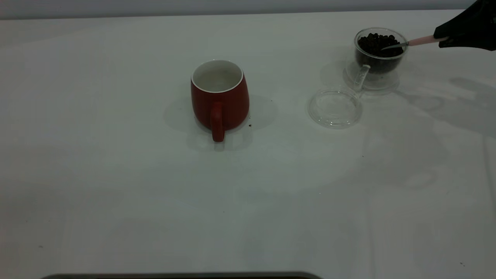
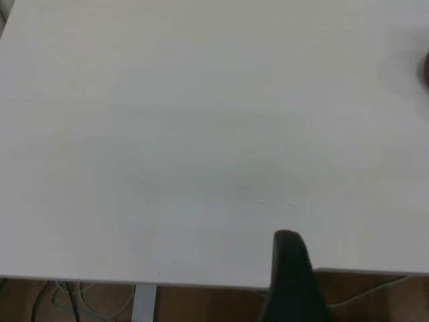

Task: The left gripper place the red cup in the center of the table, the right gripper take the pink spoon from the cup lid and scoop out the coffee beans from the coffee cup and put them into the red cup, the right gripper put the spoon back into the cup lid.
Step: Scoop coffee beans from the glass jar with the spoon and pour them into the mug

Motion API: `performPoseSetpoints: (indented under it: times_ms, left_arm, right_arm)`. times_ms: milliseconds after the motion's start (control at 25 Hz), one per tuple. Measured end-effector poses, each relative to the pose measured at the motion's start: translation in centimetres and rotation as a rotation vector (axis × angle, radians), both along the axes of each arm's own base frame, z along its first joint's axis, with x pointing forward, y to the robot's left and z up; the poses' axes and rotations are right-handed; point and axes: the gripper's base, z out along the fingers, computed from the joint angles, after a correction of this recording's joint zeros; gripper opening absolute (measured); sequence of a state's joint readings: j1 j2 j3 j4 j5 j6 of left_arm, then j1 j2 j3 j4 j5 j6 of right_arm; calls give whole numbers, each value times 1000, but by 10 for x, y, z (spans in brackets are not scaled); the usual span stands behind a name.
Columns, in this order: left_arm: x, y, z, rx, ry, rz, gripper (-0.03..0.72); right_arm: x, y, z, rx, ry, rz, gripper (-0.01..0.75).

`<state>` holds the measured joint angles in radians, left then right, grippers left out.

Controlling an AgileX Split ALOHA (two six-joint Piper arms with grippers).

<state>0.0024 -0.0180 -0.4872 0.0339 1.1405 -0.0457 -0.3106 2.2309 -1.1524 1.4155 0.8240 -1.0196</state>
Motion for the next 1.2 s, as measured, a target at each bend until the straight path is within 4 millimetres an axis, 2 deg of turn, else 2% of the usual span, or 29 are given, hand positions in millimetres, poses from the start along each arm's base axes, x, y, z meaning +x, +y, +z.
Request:
performPoseSetpoints:
  times_ms: [280, 720, 960, 1200]
  left_arm:
    - [0, 0, 0, 0, 0, 0, 569]
    - [0, 0, 0, 1, 0, -1, 569]
    - [0, 0, 0, 1, 0, -1, 569]
    - [0, 0, 0, 1, 0, -1, 569]
  right_arm:
    - [-5, -10, -8, 80, 1, -20, 106]
    - [-31, -26, -19, 156, -23, -77, 106]
    - [-31, -28, -17, 185, -43, -88, 106]
    - [-30, -27, -24, 249, -44, -121, 106]
